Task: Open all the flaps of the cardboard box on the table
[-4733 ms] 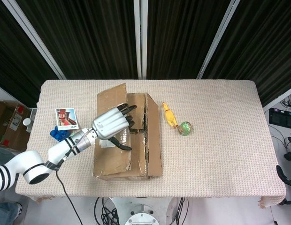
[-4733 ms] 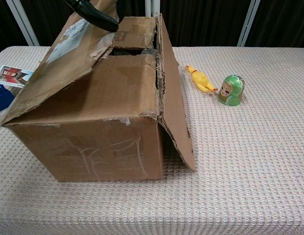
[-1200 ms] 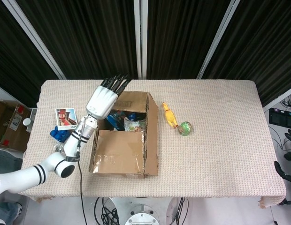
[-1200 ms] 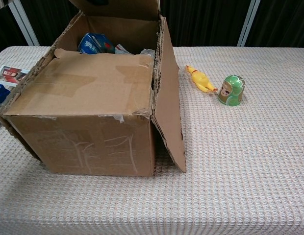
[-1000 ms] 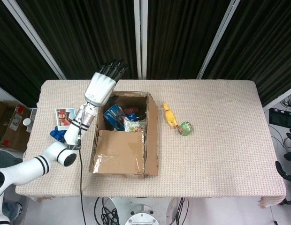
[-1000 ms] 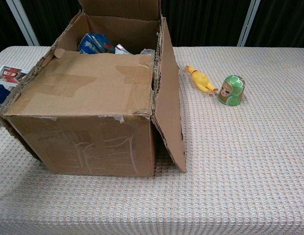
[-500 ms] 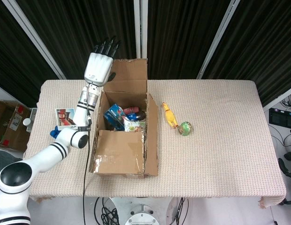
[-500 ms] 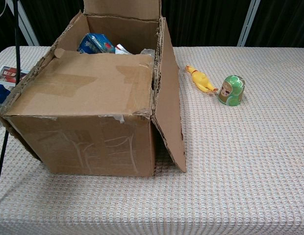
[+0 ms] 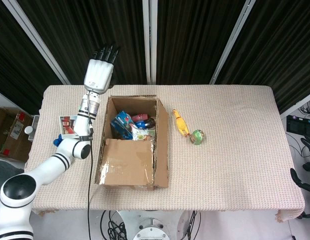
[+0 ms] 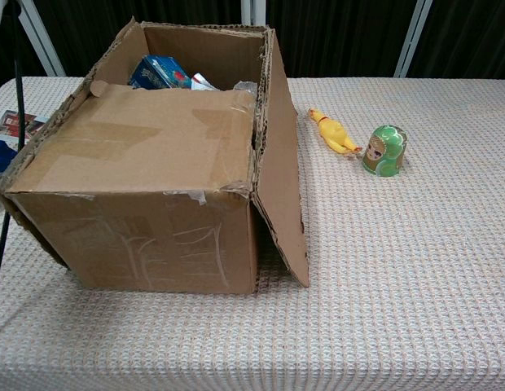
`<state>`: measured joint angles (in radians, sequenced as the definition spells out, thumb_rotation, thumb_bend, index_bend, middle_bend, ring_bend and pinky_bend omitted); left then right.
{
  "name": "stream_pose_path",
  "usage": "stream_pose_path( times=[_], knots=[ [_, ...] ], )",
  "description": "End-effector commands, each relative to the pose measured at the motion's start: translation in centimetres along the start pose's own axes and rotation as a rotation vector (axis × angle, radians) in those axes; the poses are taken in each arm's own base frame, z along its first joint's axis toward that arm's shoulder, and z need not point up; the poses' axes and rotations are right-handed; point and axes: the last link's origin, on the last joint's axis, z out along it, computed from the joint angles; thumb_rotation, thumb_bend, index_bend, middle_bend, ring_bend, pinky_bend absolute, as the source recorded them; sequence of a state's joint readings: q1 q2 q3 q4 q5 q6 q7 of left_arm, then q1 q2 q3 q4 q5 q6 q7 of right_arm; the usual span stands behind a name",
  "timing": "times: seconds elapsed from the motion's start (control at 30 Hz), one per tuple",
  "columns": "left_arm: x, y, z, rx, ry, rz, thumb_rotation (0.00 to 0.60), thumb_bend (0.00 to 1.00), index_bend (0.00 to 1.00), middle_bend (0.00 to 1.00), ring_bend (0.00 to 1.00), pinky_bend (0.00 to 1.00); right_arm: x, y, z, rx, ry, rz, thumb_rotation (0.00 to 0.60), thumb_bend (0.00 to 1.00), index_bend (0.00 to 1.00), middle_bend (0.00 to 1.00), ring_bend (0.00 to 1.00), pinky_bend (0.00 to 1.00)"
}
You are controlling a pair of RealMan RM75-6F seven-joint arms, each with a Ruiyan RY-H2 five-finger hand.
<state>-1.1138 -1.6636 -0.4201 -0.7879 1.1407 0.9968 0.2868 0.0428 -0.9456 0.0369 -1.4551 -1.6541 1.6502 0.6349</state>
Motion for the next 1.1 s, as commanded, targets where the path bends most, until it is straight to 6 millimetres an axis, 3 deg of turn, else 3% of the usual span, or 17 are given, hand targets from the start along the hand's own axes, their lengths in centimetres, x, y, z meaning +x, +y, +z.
stream_pose_path(
  times=[0.03,0.13,0.27,0.43,0.6,0.73,0.83,0.93,1.0,1.1],
  knots=[
    [2.2,-2.0,-2.4,-0.038,-0.009,-0.075,0.6,0.17,0.0,0.0,0.05,0.19,-0.2,-0.8,0.8,0.037,-0.033,-0.016,0.6,0.35,0.0,0.0,0.0,0.0],
    [4.0,-3.8,-5.6,-0.081,-0.061,-0.087,0.6,0.16,0.01,0.03,0.05,0.19,-0.3,-2.1,1.7,0.089,-0.06,-0.04,0.6,0.36,0.0,0.0,0.0,0.0],
    [7.3,-7.3,-12.2,-0.109,-0.161,-0.042,0.6,0.11,0.07,0.08,0.06,0.19,-0.4,-4.7,3.4,0.168,-0.085,-0.076,0.6,0.36,0.0,0.0,0.0,0.0],
    [10.0,-11.9,-20.5,-0.017,-0.263,-0.037,0.6,0.09,0.08,0.14,0.08,0.19,-1.0,-8.2,5.5,0.244,-0.135,-0.11,0.6,0.37,0.0,0.0,0.0,0.0],
    [11.3,-15.3,-28.3,0.08,-0.319,-0.059,0.6,0.09,0.1,0.14,0.09,0.19,-2.3,-11.8,8.5,0.302,-0.218,-0.146,0.6,0.5,0.0,0.0,0.0,0.0],
    [11.6,-16.9,-34.1,0.145,-0.33,-0.088,0.597,0.09,0.11,0.15,0.09,0.19,-3.8,-16.2,12.2,0.358,-0.321,-0.143,0.6,0.52,0.0,0.0,0.0,0.0],
    [11.6,-17.5,-36.6,0.168,-0.327,-0.076,0.59,0.09,0.11,0.15,0.09,0.19,-5.1,-19.2,14.3,0.387,-0.387,-0.149,0.6,0.51,0.0,0.0,0.0,0.0],
    [11.9,-18.2,-39.2,0.207,-0.321,-0.085,0.588,0.09,0.11,0.15,0.09,0.19,-7.2,-23.1,16.9,0.444,-0.453,-0.199,0.6,0.42,0.0,0.0,0.0,0.0],
    [12.1,-18.5,-40.2,0.219,-0.315,-0.101,0.588,0.09,0.11,0.15,0.09,0.19,-8.7,-24.9,18.1,0.448,-0.489,-0.187,0.6,0.34,0.0,0.0,0.0,0.0],
    [12.2,-18.8,-41.5,0.227,-0.319,-0.104,0.583,0.09,0.11,0.15,0.09,0.19,-11.4,-27.7,19.6,0.441,-0.575,-0.168,0.6,0.33,0.0,0.0,0.0,0.0]
  ],
)
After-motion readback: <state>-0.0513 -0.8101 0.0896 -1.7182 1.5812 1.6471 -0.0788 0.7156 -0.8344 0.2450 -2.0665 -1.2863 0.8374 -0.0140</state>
